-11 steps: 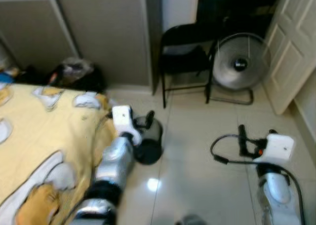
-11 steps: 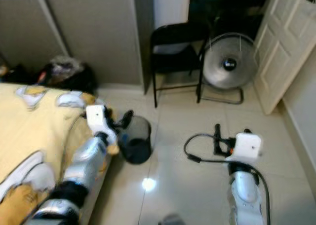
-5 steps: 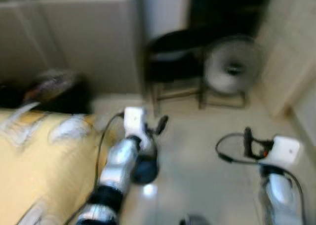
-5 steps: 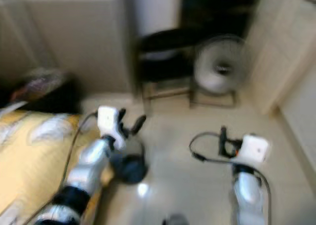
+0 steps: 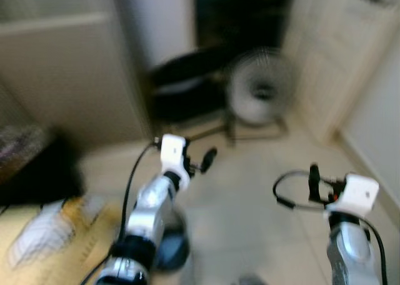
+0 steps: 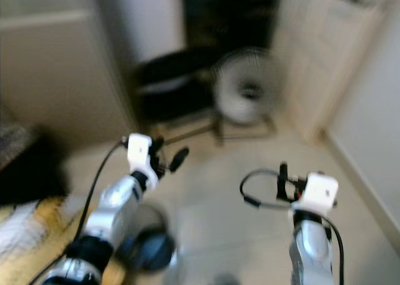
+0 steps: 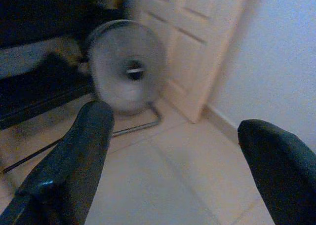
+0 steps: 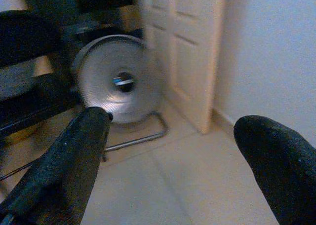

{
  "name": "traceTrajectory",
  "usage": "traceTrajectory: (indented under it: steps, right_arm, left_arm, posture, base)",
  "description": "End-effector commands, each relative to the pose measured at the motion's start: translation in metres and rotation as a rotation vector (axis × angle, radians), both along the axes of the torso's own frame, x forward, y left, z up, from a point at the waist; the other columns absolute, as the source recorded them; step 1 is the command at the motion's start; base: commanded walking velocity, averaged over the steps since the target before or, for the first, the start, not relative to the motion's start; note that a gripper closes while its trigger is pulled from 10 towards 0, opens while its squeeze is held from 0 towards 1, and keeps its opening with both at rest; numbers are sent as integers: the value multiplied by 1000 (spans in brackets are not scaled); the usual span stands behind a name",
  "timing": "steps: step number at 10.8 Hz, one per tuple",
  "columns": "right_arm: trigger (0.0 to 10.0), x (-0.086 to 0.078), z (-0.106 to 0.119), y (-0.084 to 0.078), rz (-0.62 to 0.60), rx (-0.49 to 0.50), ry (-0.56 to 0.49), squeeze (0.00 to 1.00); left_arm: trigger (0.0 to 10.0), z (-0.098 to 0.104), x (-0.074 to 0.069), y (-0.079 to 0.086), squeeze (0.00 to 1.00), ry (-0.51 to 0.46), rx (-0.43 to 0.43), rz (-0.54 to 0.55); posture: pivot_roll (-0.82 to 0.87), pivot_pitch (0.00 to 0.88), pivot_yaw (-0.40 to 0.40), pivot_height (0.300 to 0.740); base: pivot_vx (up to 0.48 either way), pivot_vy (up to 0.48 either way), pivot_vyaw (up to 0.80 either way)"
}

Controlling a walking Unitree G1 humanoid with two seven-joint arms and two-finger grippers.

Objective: Clean up the room

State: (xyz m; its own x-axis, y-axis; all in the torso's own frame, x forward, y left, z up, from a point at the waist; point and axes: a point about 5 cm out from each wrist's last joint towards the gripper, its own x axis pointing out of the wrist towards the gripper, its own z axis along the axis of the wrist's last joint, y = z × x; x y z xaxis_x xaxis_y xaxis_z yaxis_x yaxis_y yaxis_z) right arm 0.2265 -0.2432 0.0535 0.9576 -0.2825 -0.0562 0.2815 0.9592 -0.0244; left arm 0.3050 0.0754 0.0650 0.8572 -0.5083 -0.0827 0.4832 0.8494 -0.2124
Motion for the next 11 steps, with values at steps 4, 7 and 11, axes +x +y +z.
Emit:
traceTrajectory:
  steps: [4, 7, 11]
  right_arm:
    - [10000, 4, 2, -3, 9, -22, -3, 0]
    - [10000, 2, 10, -7, -12, -23, -44, 0]
    - [10000, -3, 13, -12, -20, -49, -55, 0]
  left_arm:
    - [10000, 1, 3, -3, 0, -31, 97, 10]
    - [10000, -10, 10, 32, 0, 96, -12, 317]
    - [10000, -7, 1, 21, 0, 31, 19, 222]
  posture:
    - [-253, 0, 77, 736]
    - [-267, 0, 75, 736]
    - [-272, 0, 62, 736]
  base:
    - [120, 0, -769]
    - [0, 0, 0]
    - [62, 0, 0]
